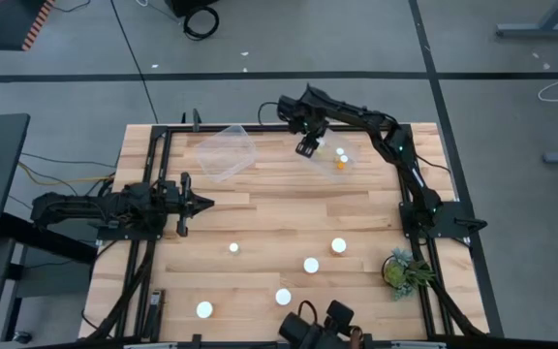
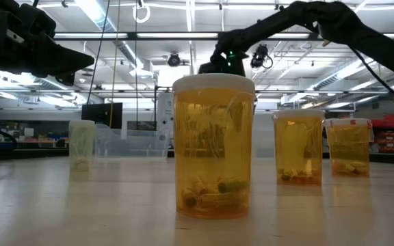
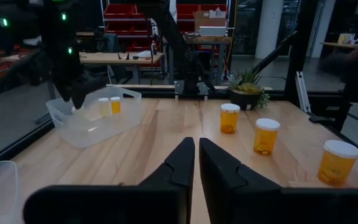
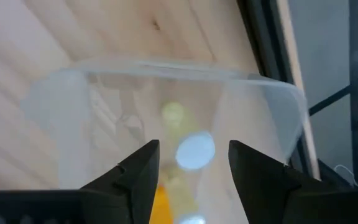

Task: Pick and place medicine bottles into bin by pill shape (circle, oval)
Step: Put the large orange pill bottle into the left transparent bin

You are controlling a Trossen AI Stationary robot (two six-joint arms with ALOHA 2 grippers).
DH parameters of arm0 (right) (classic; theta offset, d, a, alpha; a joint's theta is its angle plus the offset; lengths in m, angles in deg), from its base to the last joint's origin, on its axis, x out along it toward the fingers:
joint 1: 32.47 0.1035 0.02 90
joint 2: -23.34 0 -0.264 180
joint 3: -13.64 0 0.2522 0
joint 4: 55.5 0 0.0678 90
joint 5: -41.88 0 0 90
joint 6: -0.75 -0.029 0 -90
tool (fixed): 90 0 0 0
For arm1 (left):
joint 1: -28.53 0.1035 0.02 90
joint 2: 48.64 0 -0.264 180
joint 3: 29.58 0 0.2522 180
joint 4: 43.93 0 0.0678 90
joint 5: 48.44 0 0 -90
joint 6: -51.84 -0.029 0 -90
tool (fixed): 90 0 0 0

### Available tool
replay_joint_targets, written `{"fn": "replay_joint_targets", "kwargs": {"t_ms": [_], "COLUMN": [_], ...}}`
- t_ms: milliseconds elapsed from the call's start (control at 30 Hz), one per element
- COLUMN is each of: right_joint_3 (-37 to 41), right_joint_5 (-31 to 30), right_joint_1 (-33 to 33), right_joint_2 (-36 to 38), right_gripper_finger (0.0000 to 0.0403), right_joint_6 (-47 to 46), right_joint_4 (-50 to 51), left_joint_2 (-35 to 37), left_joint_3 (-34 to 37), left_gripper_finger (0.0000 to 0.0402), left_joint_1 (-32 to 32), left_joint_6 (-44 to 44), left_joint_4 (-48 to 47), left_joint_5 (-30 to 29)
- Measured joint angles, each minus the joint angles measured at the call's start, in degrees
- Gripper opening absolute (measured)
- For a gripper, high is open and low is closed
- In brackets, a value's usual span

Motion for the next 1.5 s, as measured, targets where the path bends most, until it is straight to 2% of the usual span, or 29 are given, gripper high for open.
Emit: {"fn": "replay_joint_targets", "kwargs": {"t_ms": [200,433,900,1333,1500], "right_joint_3": [-6.51,-9.9,-10.07,-10.05,-10.05], "right_joint_5": [0.34,1.17,8.52,8.42,7.74], "right_joint_1": [2.38,8.44,22.22,29.67,31.84], "right_joint_2": [0.07,0.04,0.02,0.02,0.02], "right_gripper_finger": [0.0201,0.02,0.02,0.02,0.02], "right_joint_6": [-1.64,-1.51,-1.49,-1.2,-6.02], "right_joint_4": [1.46,1.0,0.74,-1.07,4.86], "left_joint_2": [0.0,-0.01,0.0,0.0,0.0], "left_joint_3": [-0.02,-0.02,-0.02,-0.02,-0.02], "left_gripper_finger": [0.0027,0.0036,0.0032,0.0026,0.0032], "left_joint_1": [0.02,0.02,0.02,0.0,0.02], "left_joint_6": [0.0,0.0,0.02,0.0,0.02], "left_joint_4": [0.0,-0.01,0.0,-0.02,0.0], "left_joint_5": [0.02,0.0,0.02,0.0,0.02]}}
